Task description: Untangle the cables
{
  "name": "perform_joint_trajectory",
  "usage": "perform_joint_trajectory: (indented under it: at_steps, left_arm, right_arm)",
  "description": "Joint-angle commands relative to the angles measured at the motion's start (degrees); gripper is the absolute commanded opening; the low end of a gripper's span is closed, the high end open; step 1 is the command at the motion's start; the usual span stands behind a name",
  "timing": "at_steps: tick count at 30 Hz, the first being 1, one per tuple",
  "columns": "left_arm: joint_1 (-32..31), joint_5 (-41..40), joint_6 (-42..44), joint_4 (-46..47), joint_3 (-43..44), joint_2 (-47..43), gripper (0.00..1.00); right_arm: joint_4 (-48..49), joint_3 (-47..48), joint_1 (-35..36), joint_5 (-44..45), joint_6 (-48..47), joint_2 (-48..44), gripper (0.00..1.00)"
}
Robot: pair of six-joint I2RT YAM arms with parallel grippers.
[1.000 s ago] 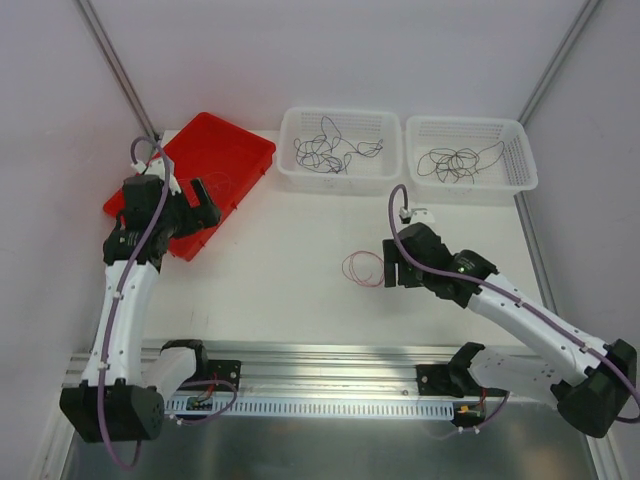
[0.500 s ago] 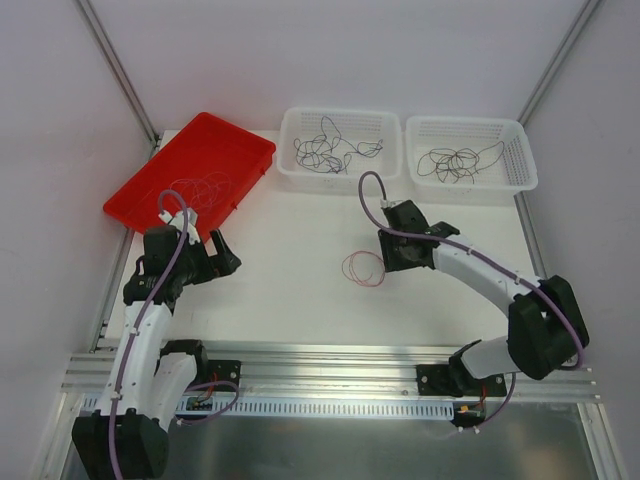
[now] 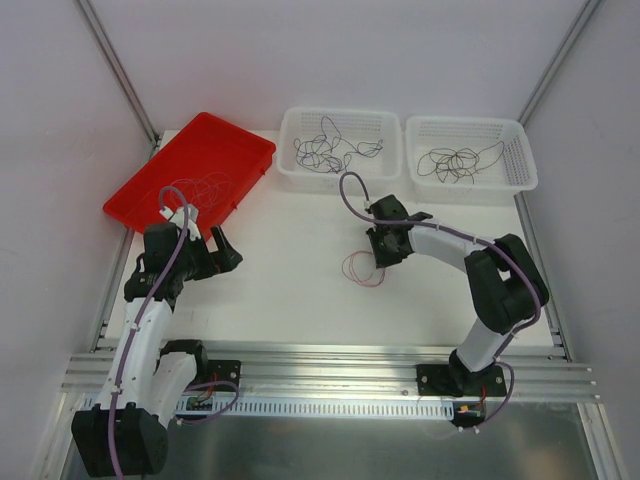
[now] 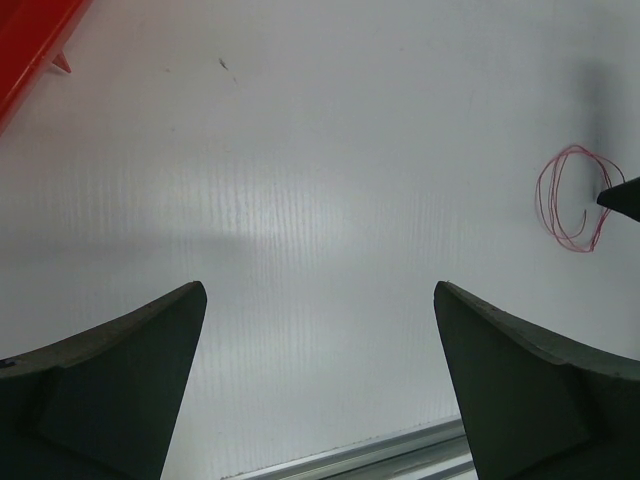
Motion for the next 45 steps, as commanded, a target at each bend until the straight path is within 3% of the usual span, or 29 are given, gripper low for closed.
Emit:
perform_joint_trajectory:
  at_steps: [1,2,4,10,17,22,29,34,38,45]
  left_arm:
    - [-0.5,2.2,-0.3,1.9,0.9,0.1,0.99]
    - [-0.6,2.0,-0.3,2.0,0.8,-0.1,0.99]
    - [-0.6,2.0,-0.3,1.9,0.7,-0.3,0.99]
    - [-0.6,2.5,-0.5,2.0,0.7,0.2,0.99]
    - [-0.6,3.1,-0.5,2.1,0.7,0.6,0.99]
    - [-0.6,4.0,-0.4,2.1,0.6,0.8,0.99]
    - [-3.4,11.6,-1.7,5.3,0.5,0.4,0.99]
    - [-21.3,6.2,-2.3,8.3,3.4,0.1,0.99]
    - [-30.0,1.9,-2.1,15.6,5.8,1.1,0.99]
    - [-43.3,-1.9,6.5,24.0,10.5,8.9,0.99]
  right_arm:
    - [1.3,3.2,-0.1,-0.9,-1.2,1.0,0.16]
    - [0.8,3.4,-0.1,-1.0,-1.3,0.8,0.06]
    - [-0.1,4.0,0.1,-1.2,-1.5,-0.1,0.01]
    - [-7.8,9.0,2.9,0.9,-4.2,-8.8,0.01]
    - [-17.5,23.3,6.2,0.3,-5.7,-18.8,0.01]
    - [-14.5,28.7,7.8,-1.1,-3.8,-26.1,0.01]
    - [-13.7,32.2,7.8,-6.8,-0.8,-29.2,0.01]
    - [-12.0,29.8,7.8,-9.7,1.9,-30.7,0.01]
    - [-10.1,27.1,7.9,-10.9,4.5,-31.7,0.01]
    - [-8.4,24.1,7.9,-11.0,7.1,-33.6,0.01]
